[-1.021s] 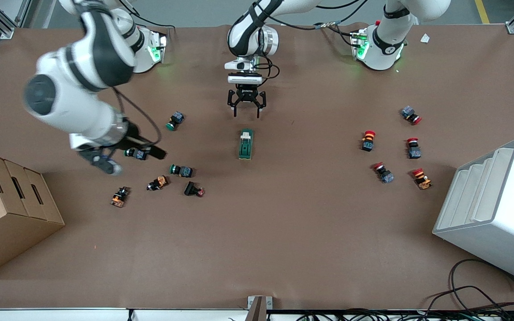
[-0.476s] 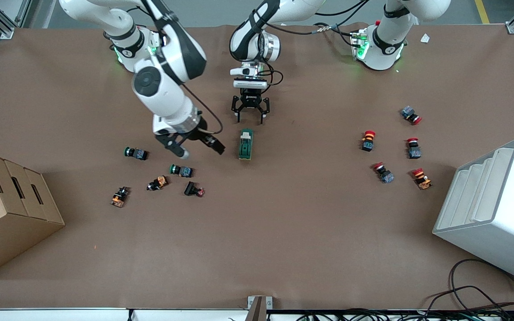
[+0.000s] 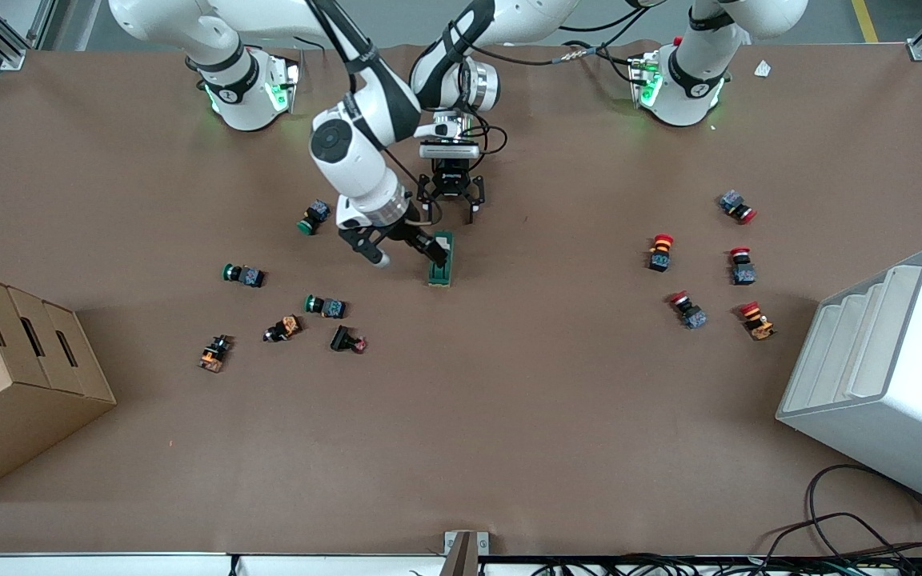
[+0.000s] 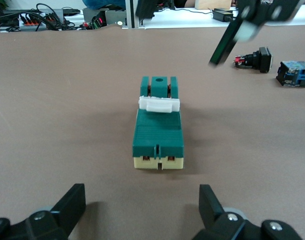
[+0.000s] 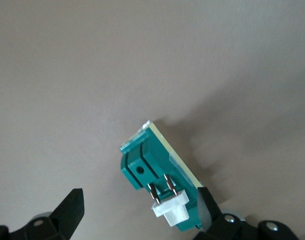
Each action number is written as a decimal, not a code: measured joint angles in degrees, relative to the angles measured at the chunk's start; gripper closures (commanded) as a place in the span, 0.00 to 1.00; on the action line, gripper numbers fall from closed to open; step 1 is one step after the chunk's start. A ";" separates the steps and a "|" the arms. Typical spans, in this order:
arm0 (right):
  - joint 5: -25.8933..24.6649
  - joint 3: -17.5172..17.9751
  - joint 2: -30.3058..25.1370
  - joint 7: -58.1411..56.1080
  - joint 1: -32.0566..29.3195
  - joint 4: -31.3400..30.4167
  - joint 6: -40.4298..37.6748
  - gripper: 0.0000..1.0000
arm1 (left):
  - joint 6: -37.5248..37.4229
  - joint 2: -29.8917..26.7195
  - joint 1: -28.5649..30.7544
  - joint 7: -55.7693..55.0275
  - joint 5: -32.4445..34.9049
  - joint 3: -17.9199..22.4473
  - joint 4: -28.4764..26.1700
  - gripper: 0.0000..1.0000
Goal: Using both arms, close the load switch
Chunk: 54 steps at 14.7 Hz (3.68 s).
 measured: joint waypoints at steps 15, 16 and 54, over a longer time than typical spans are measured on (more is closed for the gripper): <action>8.33 -0.26 5.03 0.39 5.22 1.48 7.54 0.00 | -3.12 1.43 -2.09 -1.64 0.20 0.04 1.04 0.01; 8.37 -0.31 5.04 0.69 5.22 1.53 7.50 0.00 | -3.13 1.44 -2.09 -1.64 0.20 0.04 1.04 0.01; -6.38 -20.09 13.20 -15.20 -2.26 30.74 -32.46 0.00 | -3.46 1.49 -1.72 -1.64 0.20 0.80 1.53 0.01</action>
